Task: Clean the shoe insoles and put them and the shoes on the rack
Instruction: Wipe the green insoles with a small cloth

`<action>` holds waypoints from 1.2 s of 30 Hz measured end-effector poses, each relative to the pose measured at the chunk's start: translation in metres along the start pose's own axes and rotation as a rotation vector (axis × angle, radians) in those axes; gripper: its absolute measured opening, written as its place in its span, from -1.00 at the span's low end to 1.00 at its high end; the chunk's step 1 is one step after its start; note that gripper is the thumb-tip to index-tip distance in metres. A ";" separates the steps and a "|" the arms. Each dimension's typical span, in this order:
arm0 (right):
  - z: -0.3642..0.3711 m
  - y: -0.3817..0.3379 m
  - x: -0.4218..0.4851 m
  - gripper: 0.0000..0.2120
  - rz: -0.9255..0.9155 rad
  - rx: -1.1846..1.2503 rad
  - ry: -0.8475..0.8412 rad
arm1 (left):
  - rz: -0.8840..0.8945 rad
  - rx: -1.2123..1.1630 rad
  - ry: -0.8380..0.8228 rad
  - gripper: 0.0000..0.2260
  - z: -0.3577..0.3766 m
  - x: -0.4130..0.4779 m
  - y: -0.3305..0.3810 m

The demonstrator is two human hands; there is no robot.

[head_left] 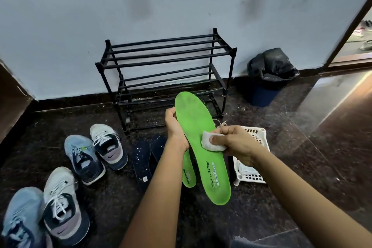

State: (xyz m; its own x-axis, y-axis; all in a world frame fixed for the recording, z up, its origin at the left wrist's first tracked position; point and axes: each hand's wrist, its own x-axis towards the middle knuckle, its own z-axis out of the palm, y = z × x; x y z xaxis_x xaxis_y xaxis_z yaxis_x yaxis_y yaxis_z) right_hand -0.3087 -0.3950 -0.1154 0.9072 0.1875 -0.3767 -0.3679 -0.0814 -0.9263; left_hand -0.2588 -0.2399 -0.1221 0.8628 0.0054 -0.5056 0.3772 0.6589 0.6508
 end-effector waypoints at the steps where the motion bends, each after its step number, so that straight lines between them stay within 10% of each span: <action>1: -0.002 0.009 0.007 -0.92 -0.004 0.005 0.030 | -0.004 -0.028 0.010 -0.60 -0.005 0.010 -0.006; 12: -0.035 0.126 0.088 -0.94 0.121 -0.152 0.350 | 0.061 0.443 0.579 -0.86 -0.098 0.078 -0.110; 19: -0.029 0.193 0.120 -0.94 0.238 -0.408 0.382 | -0.194 0.944 0.499 -0.81 -0.133 0.100 -0.175; 36: -0.035 0.235 0.148 -0.91 0.280 -0.427 0.387 | -0.192 1.014 0.679 -0.55 -0.156 0.126 -0.212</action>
State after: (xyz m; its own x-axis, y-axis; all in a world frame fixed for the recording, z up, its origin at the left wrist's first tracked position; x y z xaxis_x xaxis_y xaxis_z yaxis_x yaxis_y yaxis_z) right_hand -0.2533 -0.4203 -0.3884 0.8262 -0.2582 -0.5007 -0.5600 -0.4739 -0.6796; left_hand -0.2824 -0.2615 -0.4125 0.5292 0.5615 -0.6362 0.8301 -0.1874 0.5251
